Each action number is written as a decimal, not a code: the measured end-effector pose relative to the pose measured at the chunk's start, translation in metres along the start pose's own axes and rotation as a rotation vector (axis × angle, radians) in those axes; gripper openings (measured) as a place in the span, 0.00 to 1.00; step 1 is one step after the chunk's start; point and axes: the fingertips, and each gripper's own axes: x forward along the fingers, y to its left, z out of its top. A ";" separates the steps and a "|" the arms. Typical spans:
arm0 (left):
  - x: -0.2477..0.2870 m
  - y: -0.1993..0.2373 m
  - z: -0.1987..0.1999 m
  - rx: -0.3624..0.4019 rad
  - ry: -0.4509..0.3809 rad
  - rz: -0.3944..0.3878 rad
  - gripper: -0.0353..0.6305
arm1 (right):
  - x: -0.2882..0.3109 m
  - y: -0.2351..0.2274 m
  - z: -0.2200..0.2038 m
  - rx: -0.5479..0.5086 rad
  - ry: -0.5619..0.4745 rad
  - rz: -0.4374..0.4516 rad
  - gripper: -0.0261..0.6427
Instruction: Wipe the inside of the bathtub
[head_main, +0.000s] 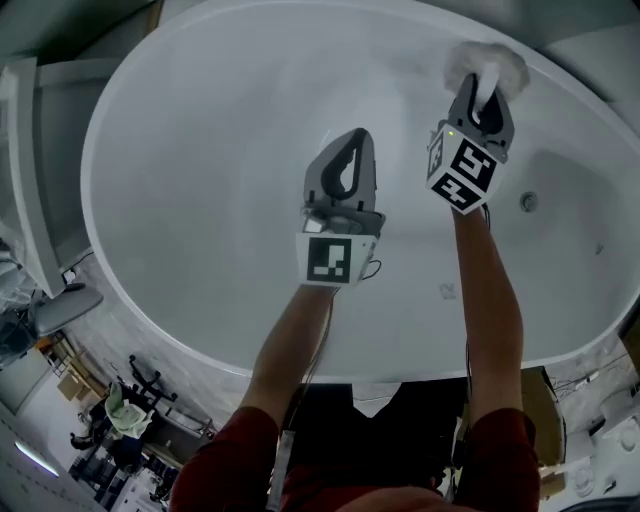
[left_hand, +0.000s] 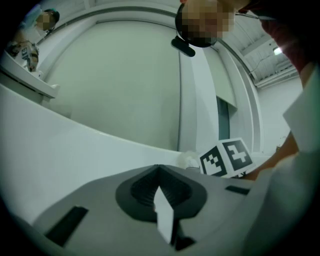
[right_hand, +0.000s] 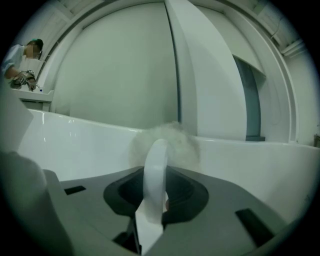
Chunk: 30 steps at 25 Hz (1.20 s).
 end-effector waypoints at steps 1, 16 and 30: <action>-0.006 0.014 0.001 0.000 -0.003 0.015 0.08 | 0.000 0.015 0.000 0.001 0.000 0.007 0.18; -0.055 0.156 0.010 -0.028 -0.021 0.165 0.08 | 0.009 0.223 0.025 -0.072 -0.027 0.221 0.18; -0.085 0.213 0.025 -0.053 -0.048 0.234 0.08 | 0.008 0.343 0.032 -0.162 0.035 0.414 0.18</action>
